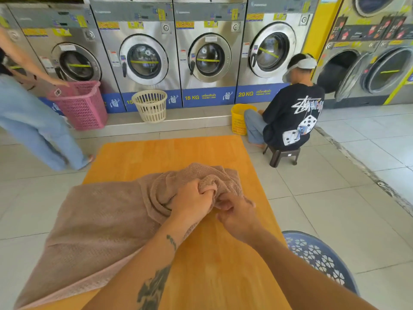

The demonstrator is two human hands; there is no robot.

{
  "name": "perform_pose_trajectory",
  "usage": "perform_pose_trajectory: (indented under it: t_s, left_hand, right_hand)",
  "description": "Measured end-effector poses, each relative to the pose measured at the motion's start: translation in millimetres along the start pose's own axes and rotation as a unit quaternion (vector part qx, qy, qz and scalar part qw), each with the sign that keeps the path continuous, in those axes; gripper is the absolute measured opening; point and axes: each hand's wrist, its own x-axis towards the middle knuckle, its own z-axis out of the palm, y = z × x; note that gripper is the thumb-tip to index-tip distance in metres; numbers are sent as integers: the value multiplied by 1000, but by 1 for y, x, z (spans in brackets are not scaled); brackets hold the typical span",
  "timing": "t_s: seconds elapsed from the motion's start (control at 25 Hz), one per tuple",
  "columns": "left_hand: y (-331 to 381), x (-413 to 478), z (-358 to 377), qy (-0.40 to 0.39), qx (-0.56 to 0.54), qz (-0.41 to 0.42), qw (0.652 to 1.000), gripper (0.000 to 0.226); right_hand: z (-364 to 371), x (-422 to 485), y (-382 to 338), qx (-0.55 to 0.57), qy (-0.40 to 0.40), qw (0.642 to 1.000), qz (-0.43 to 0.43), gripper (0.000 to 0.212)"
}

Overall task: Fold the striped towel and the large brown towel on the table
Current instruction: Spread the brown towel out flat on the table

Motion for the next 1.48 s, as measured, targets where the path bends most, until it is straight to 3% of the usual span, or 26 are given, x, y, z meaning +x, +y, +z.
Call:
perform_pose_trajectory:
  t_s: [0.12, 0.28, 0.4, 0.52, 0.68, 0.8, 0.96, 1.08, 1.2, 1.32, 1.48]
  left_hand:
    - [19, -10, 13, 9, -25, -20, 999, 22]
    - [26, -14, 16, 57, 27, -61, 996, 22]
    - [29, -21, 18, 83, 88, -71, 990, 22]
    - [27, -29, 19, 147, 111, -80, 980, 14]
    - [22, -41, 21, 212, 164, -71, 961, 7]
    - [17, -45, 32, 227, 173, -40, 957, 15]
    - [4, -45, 26, 257, 202, -39, 944, 33]
    - [-7, -53, 20, 270, 196, -71, 940, 29]
    - [-17, -60, 22, 230, 180, -111, 950, 12]
    - [-17, -59, 28, 137, 179, -111, 968, 10]
    - [15, -41, 51, 24, 182, -72, 980, 66]
  right_hand:
    - [0, 12, 1, 72, -2, 996, -48, 27]
    - [3, 35, 17, 176, -93, 975, -94, 55]
    - [5, 45, 16, 154, -128, 972, -122, 42]
    - [-4, 46, 13, 94, -90, 981, -141, 19]
    - [-39, 54, 25, -103, 22, 985, -135, 13]
    - [-58, 66, 34, -213, 32, 974, -76, 42]
    - [-77, 71, 50, -272, -4, 962, -12, 38]
    - [-87, 67, 62, -260, -14, 964, 48, 42]
    - [-92, 67, 62, -146, -9, 987, 65, 29]
    - [-98, 70, 41, -16, -65, 998, -3, 31]
    - [-105, 60, 8, -20, -111, 988, -102, 23]
